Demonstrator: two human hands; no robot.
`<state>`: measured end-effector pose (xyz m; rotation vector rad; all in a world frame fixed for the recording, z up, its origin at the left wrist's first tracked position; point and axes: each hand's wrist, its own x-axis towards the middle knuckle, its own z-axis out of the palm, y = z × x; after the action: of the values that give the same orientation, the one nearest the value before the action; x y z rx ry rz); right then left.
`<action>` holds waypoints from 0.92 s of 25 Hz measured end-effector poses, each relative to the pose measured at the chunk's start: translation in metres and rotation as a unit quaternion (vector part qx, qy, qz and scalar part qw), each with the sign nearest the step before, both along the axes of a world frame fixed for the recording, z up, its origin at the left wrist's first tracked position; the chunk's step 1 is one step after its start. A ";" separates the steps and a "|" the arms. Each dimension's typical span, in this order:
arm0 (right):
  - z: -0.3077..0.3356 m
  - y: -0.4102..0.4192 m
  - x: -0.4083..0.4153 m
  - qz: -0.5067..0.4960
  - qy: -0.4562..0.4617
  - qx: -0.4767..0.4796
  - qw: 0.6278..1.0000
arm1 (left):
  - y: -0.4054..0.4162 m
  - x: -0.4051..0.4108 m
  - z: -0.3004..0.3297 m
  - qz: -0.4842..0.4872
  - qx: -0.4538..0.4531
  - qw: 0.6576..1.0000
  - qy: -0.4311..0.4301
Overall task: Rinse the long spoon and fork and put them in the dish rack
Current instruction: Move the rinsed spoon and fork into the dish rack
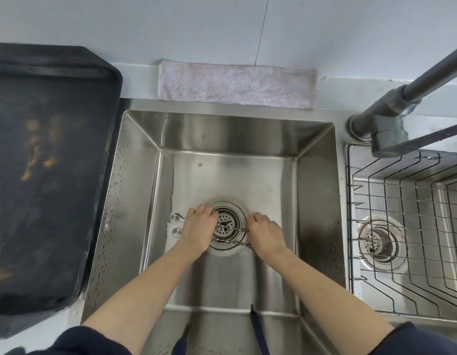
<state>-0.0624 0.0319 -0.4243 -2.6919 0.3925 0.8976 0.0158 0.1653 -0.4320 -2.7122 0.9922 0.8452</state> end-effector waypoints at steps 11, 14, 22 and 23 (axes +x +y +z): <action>0.043 -0.005 -0.013 -0.009 -0.060 0.001 0.998 | 0.015 -0.003 0.047 0.000 -0.200 0.980 -0.018; 0.065 -0.007 -0.016 0.012 -0.097 -0.016 0.995 | 0.018 -0.005 0.069 -0.008 -0.228 0.973 -0.040; 0.120 -0.022 -0.028 0.009 -0.219 -0.048 0.975 | 0.015 -0.013 0.133 -0.004 -0.283 0.954 -0.101; 0.128 -0.024 -0.029 0.008 -0.232 -0.054 0.971 | 0.013 -0.015 0.140 -0.004 -0.286 0.952 -0.108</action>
<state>-0.0916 0.0076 -0.2967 -2.8881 0.3181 0.2315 0.0010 0.1781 -0.2916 -3.1664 1.3668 0.2645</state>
